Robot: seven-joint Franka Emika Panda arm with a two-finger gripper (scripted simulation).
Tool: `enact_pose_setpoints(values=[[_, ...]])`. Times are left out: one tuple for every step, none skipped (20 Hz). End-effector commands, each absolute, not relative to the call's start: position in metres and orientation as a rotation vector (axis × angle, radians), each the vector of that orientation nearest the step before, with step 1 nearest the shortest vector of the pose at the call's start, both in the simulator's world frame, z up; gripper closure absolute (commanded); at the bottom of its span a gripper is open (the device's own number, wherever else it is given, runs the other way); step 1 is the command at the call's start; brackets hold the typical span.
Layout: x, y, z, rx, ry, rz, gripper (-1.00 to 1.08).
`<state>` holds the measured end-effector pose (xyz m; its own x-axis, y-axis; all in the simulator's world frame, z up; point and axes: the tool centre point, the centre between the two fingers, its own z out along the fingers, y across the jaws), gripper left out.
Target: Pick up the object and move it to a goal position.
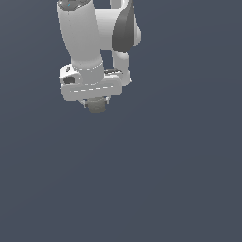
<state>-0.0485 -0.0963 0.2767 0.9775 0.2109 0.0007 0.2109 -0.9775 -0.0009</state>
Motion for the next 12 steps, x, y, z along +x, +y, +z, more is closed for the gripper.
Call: enact_pose_setpoints(values=[[-0.063,-0.105,0.297,-3.122,-0.333,-0.001,1.08],[-0.067,-0.108,0.305,-3.122,-0.333,-0.001,1.08],[-0.072,-0.112,0.312,-3.122,-0.333,-0.001,1.08],[-0.076,-0.115,0.319,-3.122,-0.333,-0.001,1.08],[-0.081,-0.118,0.326,-3.122,-0.333,-0.001,1.08],[-0.084,-0.12,0.332,-3.122,-0.333,-0.001,1.08],[-0.088,-0.123,0.338,-3.122,-0.333,-0.001,1.08],[-0.091,-0.125,0.343,-3.122,-0.333,-0.001,1.08],[-0.094,-0.128,0.348,-3.122,-0.333,-0.001,1.08],[-0.097,-0.13,0.352,-3.122,-0.333,-0.001,1.08],[-0.099,-0.131,0.356,-3.122,-0.333,-0.001,1.08],[-0.101,-0.133,0.36,-3.123,-0.334,-0.001,1.08]])
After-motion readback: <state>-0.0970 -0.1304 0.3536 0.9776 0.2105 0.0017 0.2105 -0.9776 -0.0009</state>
